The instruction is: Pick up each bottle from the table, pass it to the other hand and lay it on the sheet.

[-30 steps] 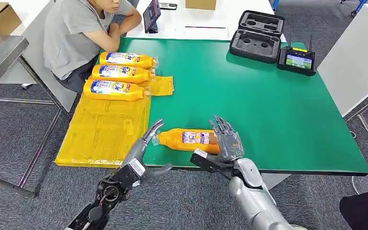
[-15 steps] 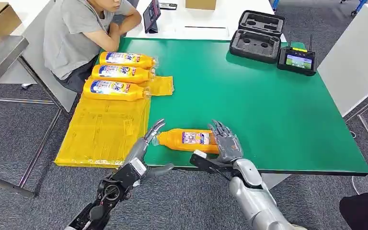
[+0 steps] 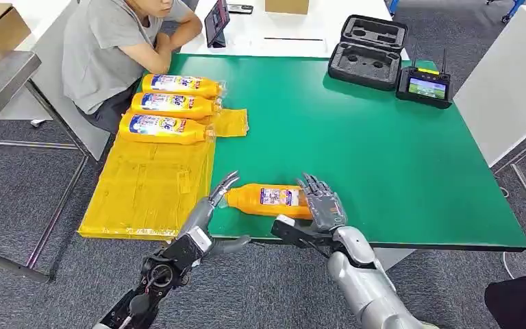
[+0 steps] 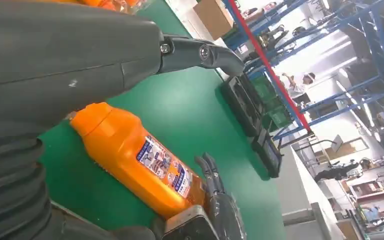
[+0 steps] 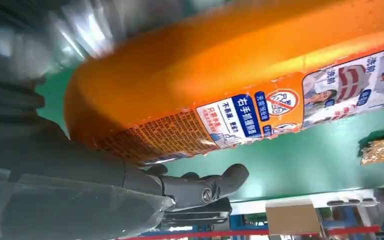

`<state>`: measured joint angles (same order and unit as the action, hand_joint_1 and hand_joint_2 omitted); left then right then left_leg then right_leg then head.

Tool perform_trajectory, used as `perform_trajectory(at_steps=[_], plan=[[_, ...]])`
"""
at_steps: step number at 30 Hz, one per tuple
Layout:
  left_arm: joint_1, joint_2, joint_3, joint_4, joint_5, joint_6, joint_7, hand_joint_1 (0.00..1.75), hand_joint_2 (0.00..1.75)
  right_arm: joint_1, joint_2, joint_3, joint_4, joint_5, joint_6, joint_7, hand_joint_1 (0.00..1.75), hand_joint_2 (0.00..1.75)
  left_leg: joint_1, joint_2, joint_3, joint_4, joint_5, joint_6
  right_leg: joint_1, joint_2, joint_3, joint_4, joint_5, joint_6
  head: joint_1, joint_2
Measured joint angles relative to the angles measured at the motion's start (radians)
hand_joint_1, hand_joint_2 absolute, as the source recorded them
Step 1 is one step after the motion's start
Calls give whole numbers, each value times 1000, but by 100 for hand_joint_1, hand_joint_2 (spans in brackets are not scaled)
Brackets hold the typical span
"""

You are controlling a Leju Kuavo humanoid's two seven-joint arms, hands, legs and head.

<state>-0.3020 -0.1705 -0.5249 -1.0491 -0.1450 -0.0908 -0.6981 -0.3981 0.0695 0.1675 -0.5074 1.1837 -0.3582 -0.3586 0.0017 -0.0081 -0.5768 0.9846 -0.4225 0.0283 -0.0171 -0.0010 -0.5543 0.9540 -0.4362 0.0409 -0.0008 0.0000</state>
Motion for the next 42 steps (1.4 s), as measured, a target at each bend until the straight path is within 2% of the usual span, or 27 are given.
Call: perform_trajectory(at_steps=[30, 31, 42], plan=[[0, -6, -16, 0, 1, 4, 0, 0, 175, -11, -6, -5, 0, -21, 32, 8, 171, 175, 0, 0, 1, 0, 0, 0, 0, 0, 0, 0, 0, 0, 0, 0], [0, -6, -16, 0, 1, 4, 0, 0, 175, -11, -6, -5, 0, -21, 32, 8, 0, 175, 0, 0, 1, 0, 0, 0, 0, 0, 0, 0, 0, 0, 0, 0], [2, -7, -18, 0, -2, 18, 0, 0, 175, 1, -5, -8, 8, -2, -20, 45, 0, 175, 0, 0, 0, 0, 0, 0, 0, 0, 0, 0, 0, 0, 0, 0]])
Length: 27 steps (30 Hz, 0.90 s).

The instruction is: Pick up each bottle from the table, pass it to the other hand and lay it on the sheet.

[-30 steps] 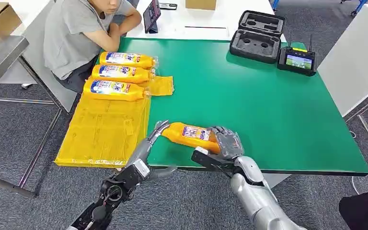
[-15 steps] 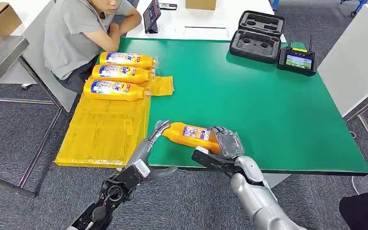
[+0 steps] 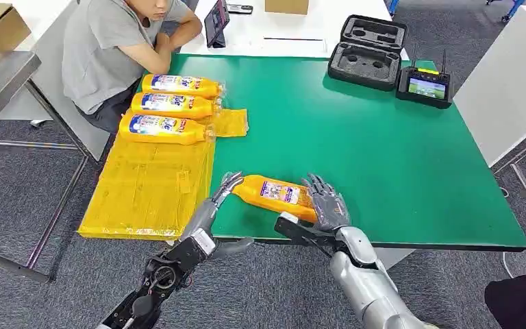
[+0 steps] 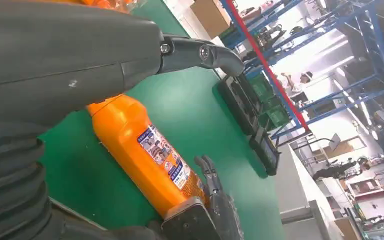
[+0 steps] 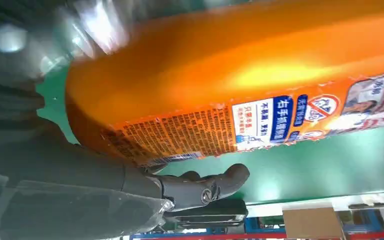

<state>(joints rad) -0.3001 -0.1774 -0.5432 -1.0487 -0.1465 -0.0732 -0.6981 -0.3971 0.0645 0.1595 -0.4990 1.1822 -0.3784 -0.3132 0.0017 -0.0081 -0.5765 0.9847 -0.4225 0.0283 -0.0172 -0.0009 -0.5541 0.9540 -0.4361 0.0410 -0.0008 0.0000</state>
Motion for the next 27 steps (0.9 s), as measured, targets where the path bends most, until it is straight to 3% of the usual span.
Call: perform_trajectory(at_steps=[11, 12, 13, 15, 27], plan=[[-1, -2, 0, 0, 1, -1, 0, 0, 175, 0, 3, -11, 6, -2, -1, -3, 0, 175, 0, 0, 0, 0, 0, 0, 0, 0, 0, 0, 0, 0, 0, 0], [-1, -2, 0, 0, 1, -1, 0, 0, 175, 0, 3, -12, 7, -5, 2, -5, 38, 175, 0, 0, 0, 0, 0, 0, 0, 0, 0, 0, 0, 0, 0, 0], [-1, -2, 0, 0, 1, -2, 0, 0, 175, 0, 3, -14, 7, -8, 4, -8, 138, 175, 0, 0, 0, 0, 0, 0, 0, 0, 0, 0, 0, 0, 0, 0], [-1, -2, 0, 0, 2, -2, 0, 0, 175, -1, 3, -18, 9, -19, 21, -22, 173, 175, 0, 0, 0, 0, 0, 0, 0, 0, 0, 0, 0, 0, 0, 0], [-4, -2, -9, 0, 4, -8, 0, 0, 175, -18, 3, -43, 21, -48, 80, -38, 175, 175, 0, 0, 0, 0, 0, 0, 0, 0, 0, 0, 0, 0, 0, 0]])
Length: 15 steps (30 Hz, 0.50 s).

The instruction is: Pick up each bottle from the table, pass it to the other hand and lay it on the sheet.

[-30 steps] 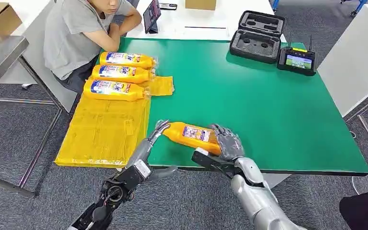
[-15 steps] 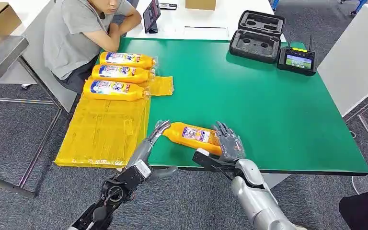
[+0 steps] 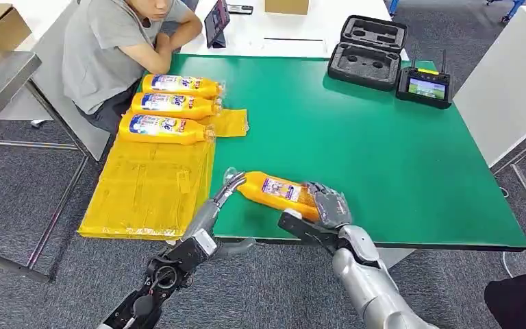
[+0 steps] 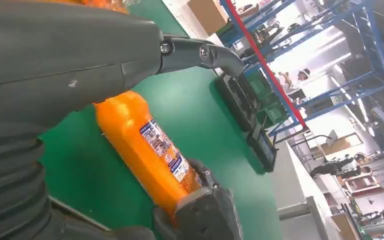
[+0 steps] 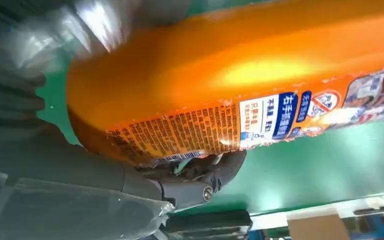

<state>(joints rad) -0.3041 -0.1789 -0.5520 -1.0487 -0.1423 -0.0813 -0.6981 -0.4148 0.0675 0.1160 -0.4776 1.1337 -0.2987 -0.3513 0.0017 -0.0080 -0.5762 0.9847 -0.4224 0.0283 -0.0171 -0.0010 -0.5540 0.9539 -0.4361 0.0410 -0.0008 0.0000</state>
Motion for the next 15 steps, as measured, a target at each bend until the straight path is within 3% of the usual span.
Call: perform_trajectory(at_steps=[10, 15], plan=[[0, 0, 0, 0, 3, 0, 0, 0, 175, -12, 0, -15, 15, -12, 13, -3, 175, 175, 0, 0, 0, 0, 0, 0, 0, 0, 0, 0, 0, 0, 0, 0], [0, 0, 0, 0, 7, 8, 0, 0, 175, -7, 2, -51, 23, -130, 23, -147, 175, 175, 0, 0, 0, 0, 0, 0, 0, 0, 0, 0, 0, 0, 0, 0]])
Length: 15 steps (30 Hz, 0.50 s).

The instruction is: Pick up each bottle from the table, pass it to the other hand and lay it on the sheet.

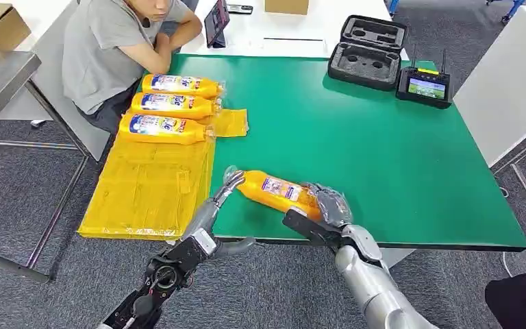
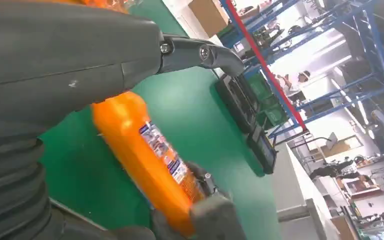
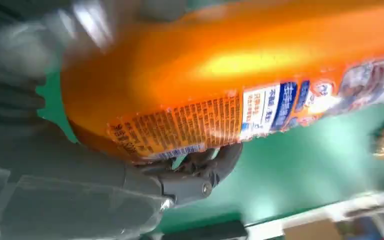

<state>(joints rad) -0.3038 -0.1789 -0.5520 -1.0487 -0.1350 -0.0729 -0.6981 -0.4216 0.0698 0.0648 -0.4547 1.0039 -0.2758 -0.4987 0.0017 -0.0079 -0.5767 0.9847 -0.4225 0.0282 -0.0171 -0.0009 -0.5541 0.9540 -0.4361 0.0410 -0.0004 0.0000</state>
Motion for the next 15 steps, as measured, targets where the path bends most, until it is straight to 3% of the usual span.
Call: perform_trajectory(at_steps=[6, 11, 15], plan=[[5, 0, 0, -5, 14, 16, 0, 0, 175, 14, 23, -95, -10, -245, 6, -179, 175, 175, 0, 0, -2, 0, 0, 0, 0, 0, -1, 0, 0, 0, -1, 0], [15, 0, 2, -55, 42, 85, 0, 0, 175, 52, 27, -99, -96, -493, 53, -195, 175, 175, 0, 0, -3, 0, 0, 0, 0, 0, -2, 0, 0, 0, 0, 0], [28, 0, 14, -113, 60, 143, 0, 0, 175, 69, 21, -58, -127, -579, 20, -196, 175, 175, 0, 0, -3, 0, 0, 0, 0, 0, -3, 0, 0, 0, 0, 0]])
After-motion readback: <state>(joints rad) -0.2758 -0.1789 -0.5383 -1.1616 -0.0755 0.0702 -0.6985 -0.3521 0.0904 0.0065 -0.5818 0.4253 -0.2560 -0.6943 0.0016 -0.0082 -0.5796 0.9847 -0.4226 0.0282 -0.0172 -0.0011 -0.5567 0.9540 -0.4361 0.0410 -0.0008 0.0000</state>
